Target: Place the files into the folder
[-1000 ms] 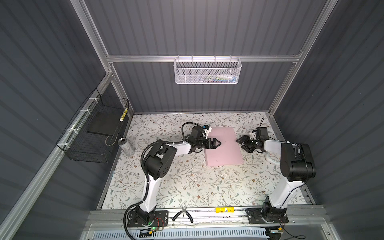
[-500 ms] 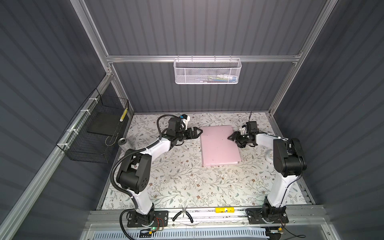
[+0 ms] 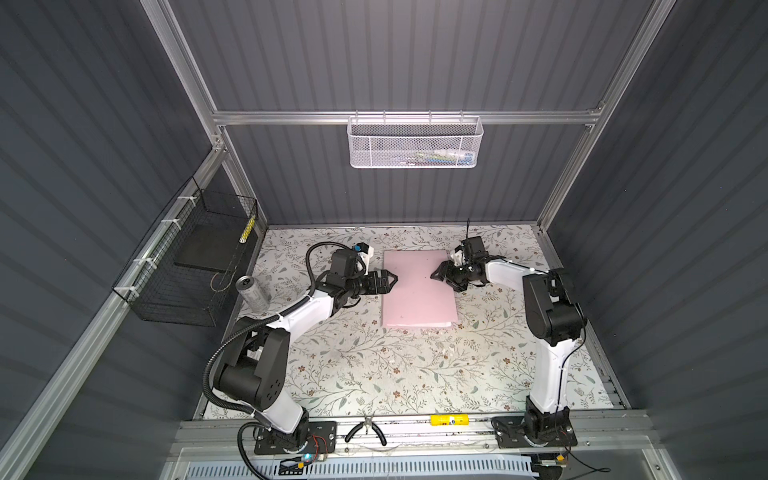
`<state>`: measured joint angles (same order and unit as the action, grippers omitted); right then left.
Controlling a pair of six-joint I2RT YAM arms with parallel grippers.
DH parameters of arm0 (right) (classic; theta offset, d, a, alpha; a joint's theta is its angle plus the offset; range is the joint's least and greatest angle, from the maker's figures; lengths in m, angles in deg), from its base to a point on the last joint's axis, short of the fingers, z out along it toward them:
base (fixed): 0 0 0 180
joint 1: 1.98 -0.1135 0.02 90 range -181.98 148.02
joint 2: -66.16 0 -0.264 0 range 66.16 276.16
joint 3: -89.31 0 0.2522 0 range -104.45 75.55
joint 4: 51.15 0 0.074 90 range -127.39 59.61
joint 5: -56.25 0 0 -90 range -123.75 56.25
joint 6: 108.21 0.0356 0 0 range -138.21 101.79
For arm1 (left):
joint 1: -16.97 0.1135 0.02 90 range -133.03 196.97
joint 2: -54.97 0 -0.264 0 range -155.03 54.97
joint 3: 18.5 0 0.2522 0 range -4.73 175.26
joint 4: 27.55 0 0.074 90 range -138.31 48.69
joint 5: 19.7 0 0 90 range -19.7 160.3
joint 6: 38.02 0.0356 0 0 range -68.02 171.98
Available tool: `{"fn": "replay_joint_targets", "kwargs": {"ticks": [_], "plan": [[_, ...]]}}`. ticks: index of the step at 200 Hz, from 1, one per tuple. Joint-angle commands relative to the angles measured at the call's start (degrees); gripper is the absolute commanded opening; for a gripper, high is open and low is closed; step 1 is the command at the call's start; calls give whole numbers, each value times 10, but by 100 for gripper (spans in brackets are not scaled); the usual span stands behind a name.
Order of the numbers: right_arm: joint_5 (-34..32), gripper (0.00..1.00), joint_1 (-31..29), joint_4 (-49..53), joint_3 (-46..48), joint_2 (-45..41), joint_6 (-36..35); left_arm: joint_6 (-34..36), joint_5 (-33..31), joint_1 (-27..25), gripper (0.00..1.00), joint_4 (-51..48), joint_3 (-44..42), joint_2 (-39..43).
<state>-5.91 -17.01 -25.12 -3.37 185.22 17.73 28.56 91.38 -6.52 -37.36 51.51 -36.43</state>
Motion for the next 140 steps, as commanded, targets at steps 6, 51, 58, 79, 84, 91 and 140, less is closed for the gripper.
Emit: {"fn": "replay_joint_targets", "kwargs": {"ticks": [6, 51, 58, 79, 84, 91, 140], "plan": [[-5, 60, -7, 24, -10, -2, -5, 18, -18, 5, 97, -11, -11, 30], [-40, 61, 11, 55, 13, -85, -40, 18, -63, 8, 99, -4, -26, 42], [-44, 62, 16, 63, 18, -105, -48, 18, -76, 8, 99, -6, -28, 46], [-39, 63, 34, 60, 51, -167, -65, 13, -174, 8, 100, -19, -35, 61], [-35, 63, 38, 53, 62, -183, -68, 11, -202, 8, 100, -17, -39, 64], [-29, 65, 43, 45, 76, -204, -74, 14, -238, 8, 100, -7, -51, 73], [-24, 90, 54, 8, 142, -335, -103, 79, -556, 8, 100, 145, -181, 143]]}}
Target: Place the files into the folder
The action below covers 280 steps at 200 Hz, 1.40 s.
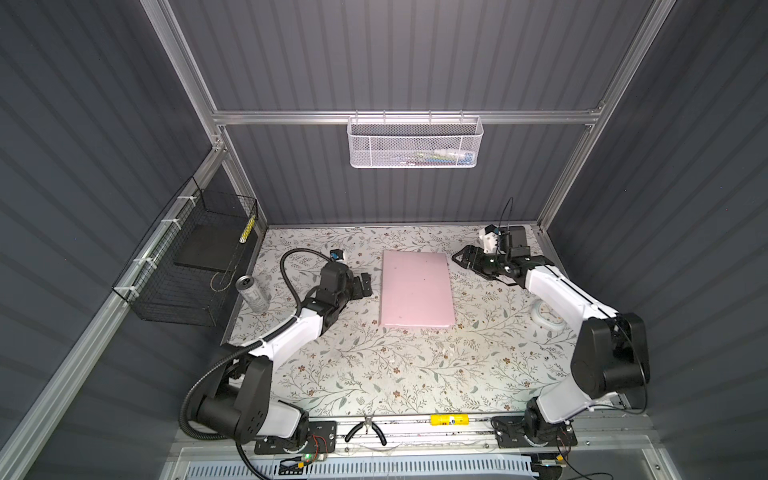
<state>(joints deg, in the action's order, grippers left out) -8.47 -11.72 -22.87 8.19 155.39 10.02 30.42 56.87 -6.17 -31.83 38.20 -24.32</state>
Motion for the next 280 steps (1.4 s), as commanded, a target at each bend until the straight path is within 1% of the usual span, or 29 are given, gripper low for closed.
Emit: {"fn": "replay_joint_targets", "kwargs": {"ticks": [1, 12, 22, 34, 46, 52, 71, 85, 90, 95, 112, 124, 133, 141, 151, 156, 159, 162, 164, 167, 172, 182, 189, 216, 222, 234, 245, 264, 280], "plan": [[0, 91, 2, -14, 27, -39, -27, 64, -217, 5, 100, 93, -50, 23], [-7, 94, 2, -6, 33, -51, -35, 114, -284, 5, 99, 146, -77, 19], [-18, 97, 2, 6, 34, -57, -43, 164, -321, 5, 99, 198, -98, 9], [-38, 99, 5, 11, 40, -62, -48, 213, -346, 7, 99, 243, -116, -7], [-54, 99, 10, -4, 57, -71, -50, 237, -348, 14, 99, 269, -128, -21], [-83, 99, 14, -15, 67, -77, -50, 239, -343, 20, 99, 275, -133, -27], [-118, 99, 29, -53, 101, -101, -48, 216, -269, 70, 99, 304, -160, -47], [-150, 99, 34, -99, 136, -123, -70, 215, -203, 118, 98, 355, -178, -81], [-164, 99, 35, -112, 149, -132, -78, 218, -174, 136, 94, 382, -179, -98], [-176, 99, 35, -125, 161, -141, -87, 216, -150, 145, 85, 380, -173, -107], [-227, 99, 36, -184, 211, -163, -119, 234, -29, 161, 83, 387, -169, -126], [-274, 99, 36, -220, 245, -180, -149, 251, 14, 164, 75, 422, -168, -167], [-310, 99, 37, -247, 270, -194, -173, 251, 26, 172, 75, 476, -175, -197], [-340, 99, 41, -271, 290, -204, -190, 238, 25, 177, 76, 416, -166, -179], [-365, 99, 48, -289, 307, -214, -213, 238, 31, 182, 76, 457, -167, -195], [-375, 99, 52, -293, 312, -215, -223, 236, 29, 182, 77, 430, -159, -192], [-380, 99, 55, -293, 313, -215, -227, 234, 29, 183, 80, 406, -154, -186], [-384, 99, 58, -294, 316, -214, -231, 232, 32, 184, 93, 397, -151, -183], [-385, 99, 60, -293, 316, -212, -232, 232, 33, 185, 98, 403, -153, -184], [-385, 99, 64, -292, 316, -209, -233, 230, 34, 187, 99, 420, -155, -189], [-379, 99, 71, -288, 315, -204, -232, 231, 37, 188, 99, 437, -158, -195], [-365, 99, 83, -290, 317, -187, -233, 229, 35, 188, 99, 401, -152, -186], [-368, 99, 87, -304, 323, -171, -240, 229, 35, 189, 100, 417, -154, -190], [-378, 99, 101, -505, 395, -93, -251, 229, 34, 189, 100, 418, -155, -189], [-386, 99, 102, -502, 393, -87, -240, 229, 35, 189, 100, 422, -156, -191], [-326, 99, 117, -571, 412, -67, -246, 228, 34, 189, 100, 418, -156, -190], [-294, 99, 121, -566, 427, -86, -250, 229, 34, 189, 100, 420, -156, -190], [-250, 99, 130, -755, 501, -45, -257, 228, 34, 189, 100, 420, -156, -190], [-268, 99, 130, -669, 479, -67, -248, 229, 35, 189, 100, 419, -155, -190]]}}
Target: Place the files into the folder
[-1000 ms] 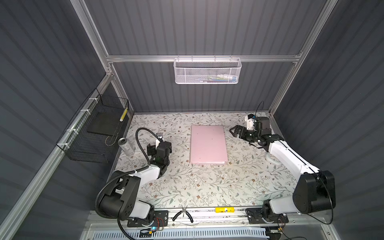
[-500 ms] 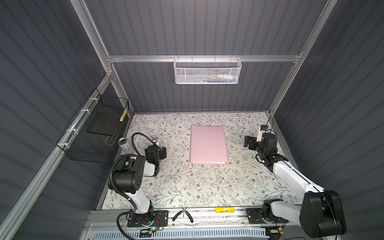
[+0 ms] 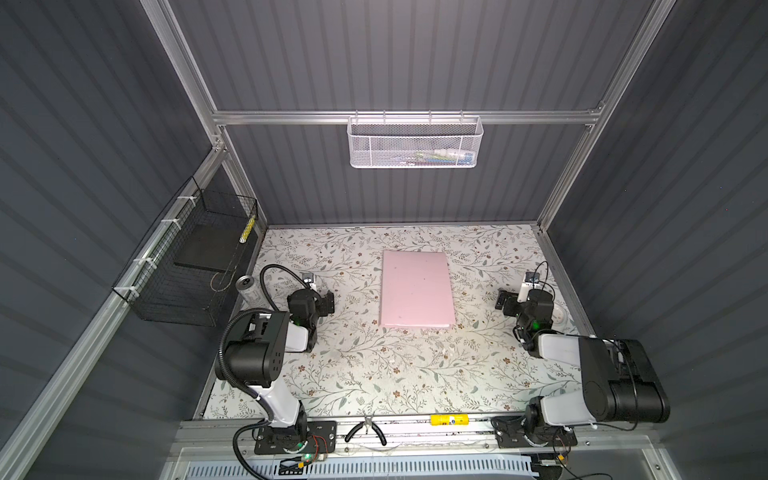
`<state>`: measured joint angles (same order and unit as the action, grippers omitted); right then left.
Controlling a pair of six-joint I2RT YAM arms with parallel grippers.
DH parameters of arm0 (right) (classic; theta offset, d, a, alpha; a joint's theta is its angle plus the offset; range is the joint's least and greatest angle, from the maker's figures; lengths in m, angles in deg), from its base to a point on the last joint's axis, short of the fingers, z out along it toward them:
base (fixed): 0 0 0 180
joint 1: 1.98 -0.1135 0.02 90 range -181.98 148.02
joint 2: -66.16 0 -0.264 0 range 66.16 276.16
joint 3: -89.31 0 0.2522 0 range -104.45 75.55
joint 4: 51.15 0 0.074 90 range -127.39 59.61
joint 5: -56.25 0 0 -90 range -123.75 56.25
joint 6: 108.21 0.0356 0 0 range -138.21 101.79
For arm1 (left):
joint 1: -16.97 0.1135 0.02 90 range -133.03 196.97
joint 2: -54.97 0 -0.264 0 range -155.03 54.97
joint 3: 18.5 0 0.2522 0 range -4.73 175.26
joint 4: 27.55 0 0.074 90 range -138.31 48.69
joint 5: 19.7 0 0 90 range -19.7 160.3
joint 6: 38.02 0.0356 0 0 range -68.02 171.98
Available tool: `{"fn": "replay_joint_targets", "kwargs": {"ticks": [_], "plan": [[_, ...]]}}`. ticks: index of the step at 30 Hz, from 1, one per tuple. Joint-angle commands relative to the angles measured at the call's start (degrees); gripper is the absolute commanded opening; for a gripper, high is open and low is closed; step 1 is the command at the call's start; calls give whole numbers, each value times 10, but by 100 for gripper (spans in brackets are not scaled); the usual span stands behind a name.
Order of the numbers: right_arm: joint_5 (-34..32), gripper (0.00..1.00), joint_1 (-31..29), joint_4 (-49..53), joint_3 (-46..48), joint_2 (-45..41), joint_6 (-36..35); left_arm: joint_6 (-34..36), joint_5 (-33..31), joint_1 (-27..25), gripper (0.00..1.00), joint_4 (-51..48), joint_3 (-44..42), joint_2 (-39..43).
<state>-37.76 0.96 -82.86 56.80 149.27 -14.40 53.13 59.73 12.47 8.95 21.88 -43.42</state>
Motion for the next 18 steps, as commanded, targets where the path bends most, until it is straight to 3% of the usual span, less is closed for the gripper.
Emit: {"fn": "replay_joint_targets", "kwargs": {"ticks": [1, 3, 18], "plan": [[25, 99, 4, -69, -8, -4, -3, 2, 6, 3, 100, 11, 8, 1], [20, 99, 4, -123, 6, 10, -4, 2, 6, 3, 100, 11, 8, 1], [20, 99, 4, -109, 4, 4, -3, 1, 8, 4, 100, 7, 11, 0]]}}
